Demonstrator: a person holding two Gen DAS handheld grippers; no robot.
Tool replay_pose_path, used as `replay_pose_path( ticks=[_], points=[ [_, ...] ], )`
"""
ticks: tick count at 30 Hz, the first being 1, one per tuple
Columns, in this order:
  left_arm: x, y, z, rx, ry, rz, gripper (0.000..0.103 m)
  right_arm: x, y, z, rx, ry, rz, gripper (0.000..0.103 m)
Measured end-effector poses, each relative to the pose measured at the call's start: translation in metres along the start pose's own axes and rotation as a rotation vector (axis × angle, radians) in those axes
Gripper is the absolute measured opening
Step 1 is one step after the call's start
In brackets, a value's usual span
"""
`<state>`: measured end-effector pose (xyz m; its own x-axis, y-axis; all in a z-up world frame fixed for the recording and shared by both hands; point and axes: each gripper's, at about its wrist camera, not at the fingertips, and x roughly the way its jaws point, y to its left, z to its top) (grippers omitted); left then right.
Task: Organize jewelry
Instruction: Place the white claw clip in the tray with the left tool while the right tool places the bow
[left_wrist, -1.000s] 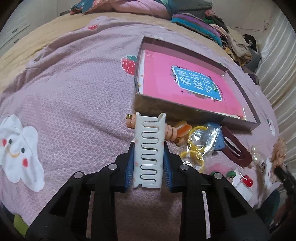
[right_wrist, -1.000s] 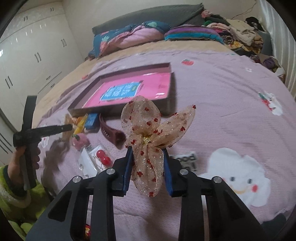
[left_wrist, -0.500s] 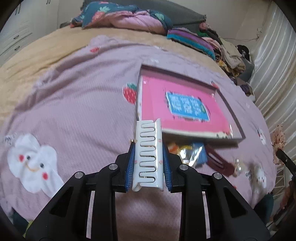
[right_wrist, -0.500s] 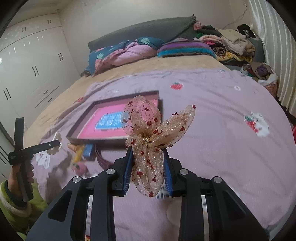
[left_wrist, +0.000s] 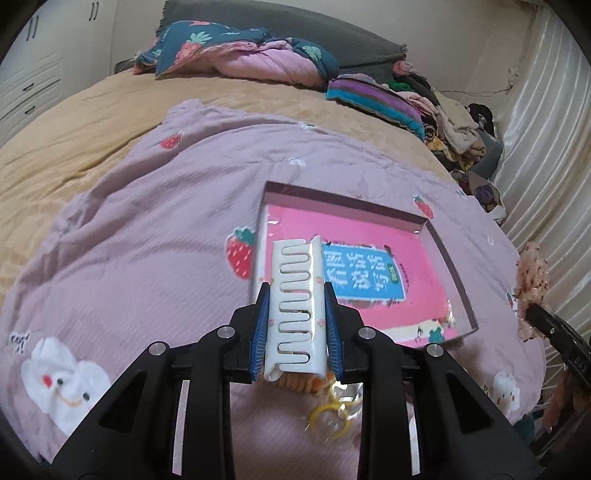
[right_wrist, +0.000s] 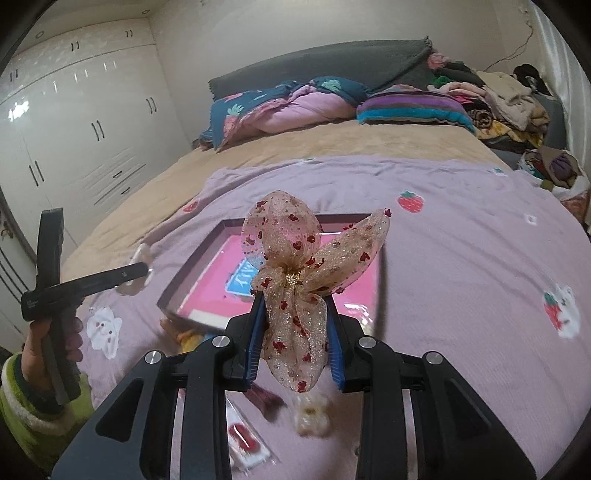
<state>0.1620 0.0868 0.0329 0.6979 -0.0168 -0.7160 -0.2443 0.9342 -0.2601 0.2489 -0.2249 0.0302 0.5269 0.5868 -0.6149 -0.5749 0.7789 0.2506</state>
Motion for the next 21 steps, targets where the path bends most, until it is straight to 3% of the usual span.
replay_pose_path(
  ticks=[9,21],
  points=[
    [0.036,-0.019,0.017,0.012,0.035,-0.018,0.019,0.050,-0.001,0.019,0.003,0.062,-0.009,0.029],
    [0.083,-0.020,0.009,0.000,0.127,-0.013,0.019,0.095,-0.024,0.012,0.068,0.163,-0.037,0.029]
  ],
)
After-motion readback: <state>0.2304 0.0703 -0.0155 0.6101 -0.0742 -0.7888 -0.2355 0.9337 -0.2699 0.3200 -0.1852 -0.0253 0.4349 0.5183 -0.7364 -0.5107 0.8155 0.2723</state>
